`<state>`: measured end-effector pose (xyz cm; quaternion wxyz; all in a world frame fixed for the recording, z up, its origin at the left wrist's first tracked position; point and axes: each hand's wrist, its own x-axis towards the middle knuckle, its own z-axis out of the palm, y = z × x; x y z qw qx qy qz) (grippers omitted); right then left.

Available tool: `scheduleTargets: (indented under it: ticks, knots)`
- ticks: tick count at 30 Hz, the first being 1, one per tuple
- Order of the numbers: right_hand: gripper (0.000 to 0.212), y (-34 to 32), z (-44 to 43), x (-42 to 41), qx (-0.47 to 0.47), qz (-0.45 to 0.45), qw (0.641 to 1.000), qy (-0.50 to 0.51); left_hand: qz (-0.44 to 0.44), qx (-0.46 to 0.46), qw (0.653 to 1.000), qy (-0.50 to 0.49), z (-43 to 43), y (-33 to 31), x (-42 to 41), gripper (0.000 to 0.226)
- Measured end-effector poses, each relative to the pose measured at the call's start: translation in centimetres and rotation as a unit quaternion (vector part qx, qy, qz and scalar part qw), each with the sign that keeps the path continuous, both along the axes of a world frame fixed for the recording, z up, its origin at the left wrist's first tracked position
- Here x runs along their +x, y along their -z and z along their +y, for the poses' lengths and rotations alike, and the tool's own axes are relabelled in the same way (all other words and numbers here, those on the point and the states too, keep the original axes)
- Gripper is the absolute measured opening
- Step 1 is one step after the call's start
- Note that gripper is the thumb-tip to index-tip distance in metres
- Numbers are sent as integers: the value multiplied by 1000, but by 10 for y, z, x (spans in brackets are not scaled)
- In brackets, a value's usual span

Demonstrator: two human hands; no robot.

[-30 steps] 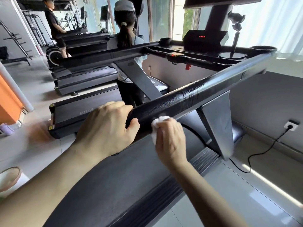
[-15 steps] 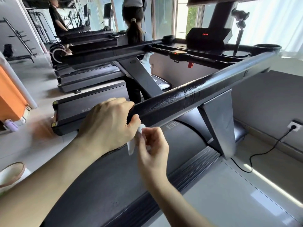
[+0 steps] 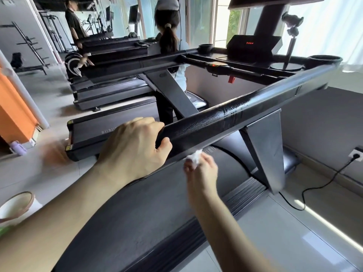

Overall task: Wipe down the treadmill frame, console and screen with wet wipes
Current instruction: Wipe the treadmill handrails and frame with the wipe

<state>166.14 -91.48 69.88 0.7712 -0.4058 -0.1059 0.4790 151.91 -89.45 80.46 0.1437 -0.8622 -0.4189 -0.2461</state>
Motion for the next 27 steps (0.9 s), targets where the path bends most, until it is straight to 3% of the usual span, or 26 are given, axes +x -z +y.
scheduleTargets:
  ticks: [3,6,10,14,17,19,21,23,25,27]
  knots:
    - [27,2,-17,-30,-1,86,987,-132,-3,-3,1000,-3,0,0,0,37]
    - [23,-2,-20,-26,-23,92,980,-173,-1,1,1000,-3,-1,0,1,36]
    - [28,-16,-13,18,40,135,988,-61,0,0,1000,-6,-1,-1,0,39]
    - [24,-23,-5,29,57,96,993,26,-1,-1,1000,0,-2,-1,0,36]
    - [15,-21,-12,4,72,30,997,9,-7,-8,1000,0,0,-1,-1,37]
    - [5,-12,-24,-15,85,-78,993,-20,-9,-9,1000,-3,0,-2,-1,36]
    - [12,1,-31,-29,104,-233,965,-53,-21,-23,999,-11,-1,-4,0,36]
    - [14,7,-36,-35,148,-358,916,-103,-44,-52,997,-18,0,-7,-1,37]
    - [15,11,-35,-27,177,-409,889,-103,-77,-88,993,-13,0,-10,-3,39]
    - [12,15,-27,-12,144,-410,900,-33,-99,-117,988,-9,1,-12,-4,42]
